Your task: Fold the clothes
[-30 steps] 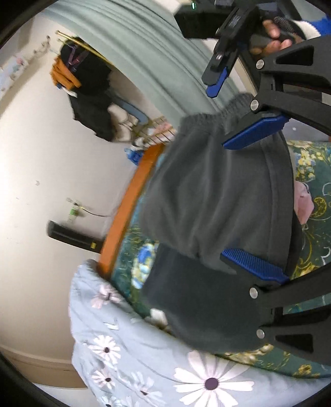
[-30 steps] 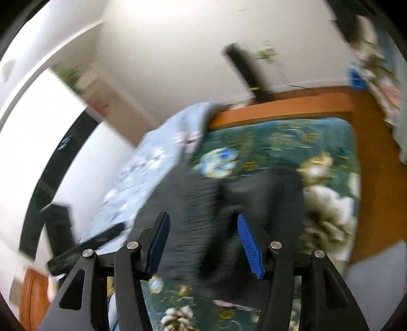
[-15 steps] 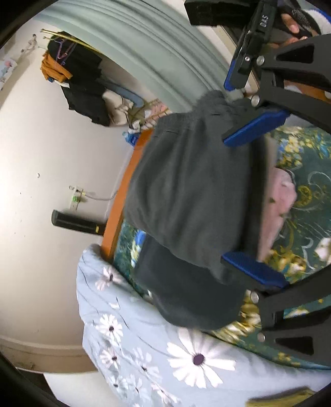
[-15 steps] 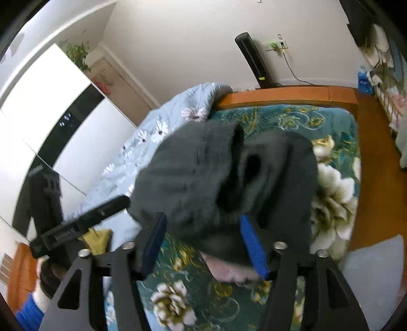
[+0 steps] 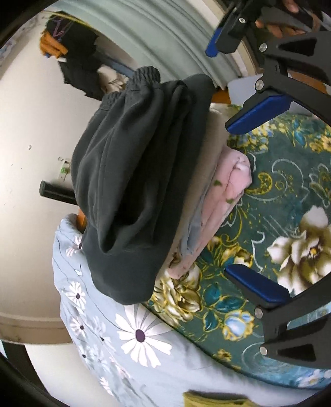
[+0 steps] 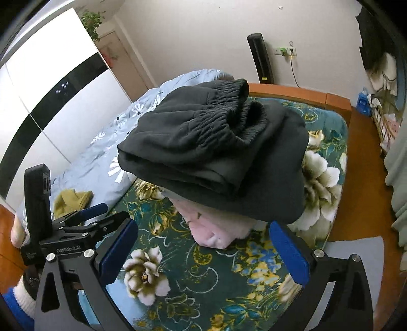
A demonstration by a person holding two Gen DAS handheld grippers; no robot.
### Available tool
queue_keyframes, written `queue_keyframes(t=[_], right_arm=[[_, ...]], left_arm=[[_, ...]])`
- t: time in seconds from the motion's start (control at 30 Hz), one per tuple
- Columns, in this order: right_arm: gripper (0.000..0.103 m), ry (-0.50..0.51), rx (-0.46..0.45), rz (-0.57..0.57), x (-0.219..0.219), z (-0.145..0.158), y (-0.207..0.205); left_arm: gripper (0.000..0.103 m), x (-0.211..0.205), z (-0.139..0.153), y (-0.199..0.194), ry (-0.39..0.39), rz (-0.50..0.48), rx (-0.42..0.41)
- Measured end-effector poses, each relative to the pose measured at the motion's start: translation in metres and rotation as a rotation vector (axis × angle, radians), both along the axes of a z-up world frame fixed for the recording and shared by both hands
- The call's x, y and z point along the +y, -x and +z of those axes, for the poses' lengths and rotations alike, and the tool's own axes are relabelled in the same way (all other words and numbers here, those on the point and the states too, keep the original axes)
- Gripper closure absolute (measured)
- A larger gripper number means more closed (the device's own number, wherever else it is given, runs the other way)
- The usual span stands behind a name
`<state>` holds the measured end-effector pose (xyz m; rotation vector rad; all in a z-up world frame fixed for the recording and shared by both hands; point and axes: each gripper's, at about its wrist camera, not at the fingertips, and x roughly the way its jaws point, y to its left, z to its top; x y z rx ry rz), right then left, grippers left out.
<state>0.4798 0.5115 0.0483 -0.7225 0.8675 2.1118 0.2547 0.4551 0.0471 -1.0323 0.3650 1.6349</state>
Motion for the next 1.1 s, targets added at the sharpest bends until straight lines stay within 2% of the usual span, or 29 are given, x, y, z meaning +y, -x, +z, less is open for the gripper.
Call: queue_keyframes(t=[0.1,0.37,0.57,0.73,0.97,1.1], right_arm=[[0.0,-0.035,0.002,-0.015,-0.001,0.001,-0.002],[0.0,-0.121,-0.002,-0.028,-0.002,0.003,-0.003],[0.0,-0.108,0.0,-0.004,-0.002,-0.008,-0.002],[0.0,-0.095,-0.006,0.0,-0.001,-0.014,-0.003],[0.0,-0.077,-0.012,0.0,0.001,-0.019,-0.005],[0.0,-0.07,-0.018,0.013,0.002,-0.023,-0.003]], left_arm=[[0.0,0.001,0.004,-0.001,-0.016,0.022,-0.019],[0.0,0.006,0.015,-0.005,-0.029,0.068,0.017],[0.0,0.009,0.005,-0.011,0.02,0.098,0.072],[0.0,0.011,0.001,-0.015,0.039,0.102,0.086],[0.0,0.016,-0.003,-0.028,0.067,0.064,0.149],[0.0,0.018,-0.005,-0.03,0.077,0.052,0.147]])
